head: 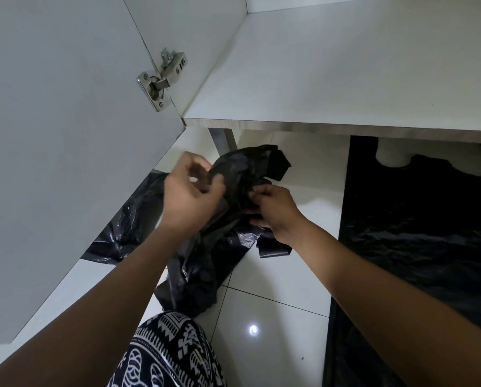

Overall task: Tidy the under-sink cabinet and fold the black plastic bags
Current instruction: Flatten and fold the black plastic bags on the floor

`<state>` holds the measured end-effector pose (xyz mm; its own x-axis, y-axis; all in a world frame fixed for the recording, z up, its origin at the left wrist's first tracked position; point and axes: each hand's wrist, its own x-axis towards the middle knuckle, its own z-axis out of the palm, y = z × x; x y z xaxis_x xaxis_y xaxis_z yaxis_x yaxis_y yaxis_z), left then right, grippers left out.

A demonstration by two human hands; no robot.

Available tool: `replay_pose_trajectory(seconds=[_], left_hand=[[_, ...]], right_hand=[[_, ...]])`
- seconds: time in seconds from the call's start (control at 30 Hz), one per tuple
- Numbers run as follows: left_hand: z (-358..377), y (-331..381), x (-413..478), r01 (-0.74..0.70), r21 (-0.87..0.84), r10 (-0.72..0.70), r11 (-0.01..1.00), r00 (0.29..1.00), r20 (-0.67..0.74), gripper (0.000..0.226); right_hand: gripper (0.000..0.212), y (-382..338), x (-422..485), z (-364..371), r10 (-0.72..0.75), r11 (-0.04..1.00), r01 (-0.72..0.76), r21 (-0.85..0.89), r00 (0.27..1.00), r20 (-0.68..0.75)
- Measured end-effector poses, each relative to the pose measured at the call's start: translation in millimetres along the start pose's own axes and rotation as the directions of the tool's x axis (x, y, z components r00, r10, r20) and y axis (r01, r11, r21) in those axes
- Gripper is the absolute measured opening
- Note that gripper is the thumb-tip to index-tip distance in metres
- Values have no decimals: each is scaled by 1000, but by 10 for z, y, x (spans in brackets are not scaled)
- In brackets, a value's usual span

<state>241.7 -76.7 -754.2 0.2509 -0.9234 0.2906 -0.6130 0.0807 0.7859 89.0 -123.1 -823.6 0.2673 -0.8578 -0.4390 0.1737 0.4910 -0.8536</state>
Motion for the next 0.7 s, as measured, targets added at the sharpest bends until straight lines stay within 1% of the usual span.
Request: replay_pose_trajectory(seconds=[0.03, 0.07, 0.1, 0.13, 0.17, 0.2, 0.23, 0.27, 0.37, 0.4, 0.43, 0.5, 0.53, 0.57, 0.63, 0.7], left_hand=[[-14, -40, 53, 69, 39, -66, 997, 995, -72, 28], [-33, -80, 110, 135, 153, -126, 979, 989, -72, 39], [-52, -114, 150, 217, 216, -219, 952, 976, -14, 51], [-48, -144, 181, 308, 173, -323, 936, 944, 68, 55], [-36, -134, 189, 388, 69, -394, 919, 903, 168, 48], [-18, -123, 175, 432, -26, -412, 902, 876, 252, 36], [-10, -116, 162, 447, -75, -411, 891, 867, 284, 27], [-8, -100, 158, 460, -122, -412, 880, 864, 289, 25], [-67, -102, 215, 540, -242, -475, 806, 834, 281, 47], [-92, -117, 249, 576, -265, -507, 773, 812, 289, 50], [-112, -142, 290, 611, -279, -539, 741, 789, 295, 46], [-142, -196, 361, 637, -303, -580, 709, 771, 265, 32], [-149, -215, 389, 628, -307, -588, 715, 778, 220, 28], [-154, -248, 411, 606, -276, -592, 746, 793, 141, 25], [-144, -326, 429, 556, -102, -562, 825, 826, -48, 20], [-112, -376, 419, 518, 73, -502, 852, 850, -161, 19]], right_hand=[[17, 4, 19, -29, 4, 999, -4, 39, 1000, 11], [18, 14, 34, -55, 8, 996, -11, 88, 999, 32], [18, 17, 45, -73, 4, 992, -11, 125, 998, 55], [18, 23, 58, -81, 4, 988, -14, 156, 998, 66], [18, 23, 62, -81, -3, 986, -7, 167, 998, 60], [19, 23, 63, -77, -16, 986, 10, 169, 999, 38], [19, 21, 63, -78, -32, 988, 32, 153, 999, -1], [21, 18, 65, -83, -43, 988, 50, 143, 998, -49], [21, 37, 127, -168, -19, 989, 51, 140, 975, -220], [20, 45, 153, -214, 3, 987, 40, 157, 964, -264], [21, 36, 161, -259, 28, 984, 25, 174, 955, -296], [26, 14, 190, -346, 65, 976, 15, 216, 932, -357], [27, 3, 198, -383, 73, 971, 22, 239, 921, -381], [29, -6, 207, -418, 89, 964, 21, 265, 913, -397], [30, -34, 209, -477, 132, 942, 10, 337, 909, -396], [31, -31, 230, -573, 145, 933, 17, 360, 896, -420]])
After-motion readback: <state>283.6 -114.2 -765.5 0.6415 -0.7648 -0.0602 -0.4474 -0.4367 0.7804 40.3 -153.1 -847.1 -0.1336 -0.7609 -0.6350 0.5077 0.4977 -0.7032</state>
